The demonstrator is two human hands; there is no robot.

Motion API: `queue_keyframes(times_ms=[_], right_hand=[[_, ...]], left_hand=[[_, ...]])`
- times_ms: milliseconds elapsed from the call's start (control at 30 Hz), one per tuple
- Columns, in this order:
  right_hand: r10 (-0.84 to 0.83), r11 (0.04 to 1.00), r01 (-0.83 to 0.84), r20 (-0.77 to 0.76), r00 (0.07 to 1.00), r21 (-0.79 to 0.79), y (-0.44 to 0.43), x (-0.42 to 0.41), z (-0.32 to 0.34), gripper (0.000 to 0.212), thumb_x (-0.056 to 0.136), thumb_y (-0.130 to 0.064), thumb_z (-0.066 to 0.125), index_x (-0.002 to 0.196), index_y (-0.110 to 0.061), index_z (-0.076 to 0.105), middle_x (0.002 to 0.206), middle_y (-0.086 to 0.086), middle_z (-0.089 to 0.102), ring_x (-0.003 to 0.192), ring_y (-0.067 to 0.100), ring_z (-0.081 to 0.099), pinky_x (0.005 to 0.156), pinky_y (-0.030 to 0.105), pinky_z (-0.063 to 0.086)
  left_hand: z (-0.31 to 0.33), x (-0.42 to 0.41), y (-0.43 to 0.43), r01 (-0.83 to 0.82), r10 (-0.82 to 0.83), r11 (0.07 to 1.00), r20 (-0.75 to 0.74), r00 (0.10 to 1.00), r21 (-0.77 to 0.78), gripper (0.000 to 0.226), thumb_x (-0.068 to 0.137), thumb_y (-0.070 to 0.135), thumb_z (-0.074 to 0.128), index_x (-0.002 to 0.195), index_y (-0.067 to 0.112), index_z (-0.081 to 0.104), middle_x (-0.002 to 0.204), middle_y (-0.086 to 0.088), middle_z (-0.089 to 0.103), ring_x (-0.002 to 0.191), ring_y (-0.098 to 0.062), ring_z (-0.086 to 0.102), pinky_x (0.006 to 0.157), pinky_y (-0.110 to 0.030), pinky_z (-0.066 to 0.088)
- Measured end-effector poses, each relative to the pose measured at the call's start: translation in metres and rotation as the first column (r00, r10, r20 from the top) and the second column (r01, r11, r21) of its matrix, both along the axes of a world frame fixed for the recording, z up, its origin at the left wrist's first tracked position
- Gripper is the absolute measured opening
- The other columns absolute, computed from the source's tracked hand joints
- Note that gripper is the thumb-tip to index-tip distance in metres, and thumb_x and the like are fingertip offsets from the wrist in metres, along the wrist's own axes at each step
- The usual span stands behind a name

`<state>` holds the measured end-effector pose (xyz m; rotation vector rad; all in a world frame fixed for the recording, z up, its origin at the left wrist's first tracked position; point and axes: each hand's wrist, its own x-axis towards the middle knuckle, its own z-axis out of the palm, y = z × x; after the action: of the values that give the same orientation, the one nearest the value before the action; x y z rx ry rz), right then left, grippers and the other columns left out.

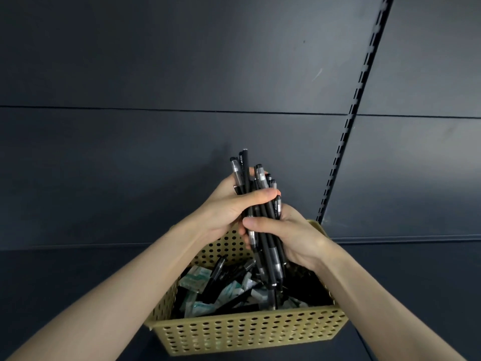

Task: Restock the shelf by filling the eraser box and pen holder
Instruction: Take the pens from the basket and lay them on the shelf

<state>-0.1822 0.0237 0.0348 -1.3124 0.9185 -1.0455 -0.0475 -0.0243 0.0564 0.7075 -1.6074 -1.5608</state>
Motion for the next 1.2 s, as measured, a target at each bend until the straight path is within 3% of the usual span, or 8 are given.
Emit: queue_keyframes(times_ms=[100,200,367,467,633,767,867,1200], right_hand=[[-0.032,0.999,0.031,-0.018,0.999,-0.038,0.002,-0.009,0.009,0.013,0.077,-0.016,0.067,0.082,-0.005,0.065,0.073,0.008,0.064,0.066,0.018,0.059,0.063,0.029,0.052],[-0.066,0.989,0.066,0.002,0.998,-0.131,0.008,-0.022,0.027,0.010,0.080,-0.013,0.065,0.080,-0.003,0.063,0.071,0.007,0.062,0.065,0.017,0.058,0.062,0.027,0.050],[-0.106,0.955,0.116,0.049,0.993,-0.273,0.040,-0.062,0.064,0.010,0.080,-0.013,0.065,0.079,-0.004,0.063,0.072,0.007,0.062,0.064,0.017,0.058,0.062,0.028,0.051],[-0.142,0.944,0.140,0.016,0.990,-0.299,0.078,-0.105,0.070,0.012,0.083,-0.016,0.065,0.078,-0.005,0.063,0.072,0.008,0.061,0.064,0.018,0.057,0.062,0.030,0.049],[-0.216,0.955,0.220,0.042,0.976,-0.200,0.174,-0.190,0.033,0.010,0.082,-0.016,0.063,0.077,-0.007,0.062,0.072,0.010,0.060,0.061,0.019,0.054,0.059,0.029,0.048],[-0.336,0.936,0.341,0.065,0.940,-0.088,0.256,-0.265,-0.003,0.011,0.080,-0.014,0.063,0.083,-0.004,0.062,0.071,0.012,0.059,0.060,0.020,0.053,0.057,0.030,0.046],[-0.437,0.898,0.440,0.084,0.896,-0.023,0.301,-0.314,-0.015,0.011,0.079,-0.015,0.064,0.083,-0.005,0.062,0.072,0.011,0.060,0.061,0.019,0.054,0.058,0.028,0.048],[-0.537,0.842,0.540,0.109,0.837,0.004,0.317,-0.454,-0.036,0.008,0.081,-0.016,0.064,0.081,-0.008,0.063,0.074,0.011,0.061,0.064,0.020,0.056,0.060,0.029,0.048]], left_hand=[[0.010,-0.012,-0.001,-0.005,0.004,0.998,-0.011,1.000,-0.067,0.039,0.069,0.027,0.075,0.102,0.015,0.058,0.093,-0.009,0.071,0.083,-0.021,0.068,0.063,-0.030,0.053],[0.034,-0.028,0.006,0.025,-0.031,0.991,-0.041,0.999,-0.132,0.036,0.069,0.027,0.074,0.099,0.016,0.057,0.093,-0.007,0.072,0.085,-0.021,0.069,0.058,-0.023,0.051],[0.078,-0.071,0.039,0.057,-0.075,0.970,-0.068,0.995,-0.235,0.040,0.070,0.030,0.072,0.102,0.013,0.055,0.101,-0.016,0.070,0.083,-0.031,0.066,0.043,-0.026,0.042],[0.085,-0.112,0.074,0.109,-0.132,0.959,-0.069,0.989,-0.262,0.037,0.071,0.033,0.069,0.100,0.015,0.056,0.100,-0.015,0.071,0.080,-0.045,0.063,0.038,-0.023,0.039],[0.043,-0.204,0.147,0.255,-0.269,0.947,-0.044,0.962,-0.196,0.034,0.081,0.035,0.067,0.102,0.010,0.055,0.106,-0.024,0.066,0.074,-0.027,0.063,0.037,-0.023,0.040],[-0.002,-0.291,0.215,0.360,-0.365,0.930,-0.066,0.929,-0.069,0.027,0.077,0.035,0.065,0.094,0.016,0.056,0.084,-0.011,0.068,0.062,-0.023,0.060,0.037,-0.024,0.039],[-0.016,-0.350,0.252,0.425,-0.426,0.905,-0.062,0.903,-0.021,0.026,0.076,0.035,0.065,0.092,0.016,0.056,0.079,-0.006,0.068,0.057,-0.023,0.059,0.036,-0.024,0.038],[-0.026,-0.501,0.258,0.503,-0.502,0.863,0.023,0.865,-0.043,0.009,0.089,0.023,0.061,0.089,0.017,0.055,0.068,0.004,0.066,0.051,-0.015,0.057,0.035,-0.023,0.038]])
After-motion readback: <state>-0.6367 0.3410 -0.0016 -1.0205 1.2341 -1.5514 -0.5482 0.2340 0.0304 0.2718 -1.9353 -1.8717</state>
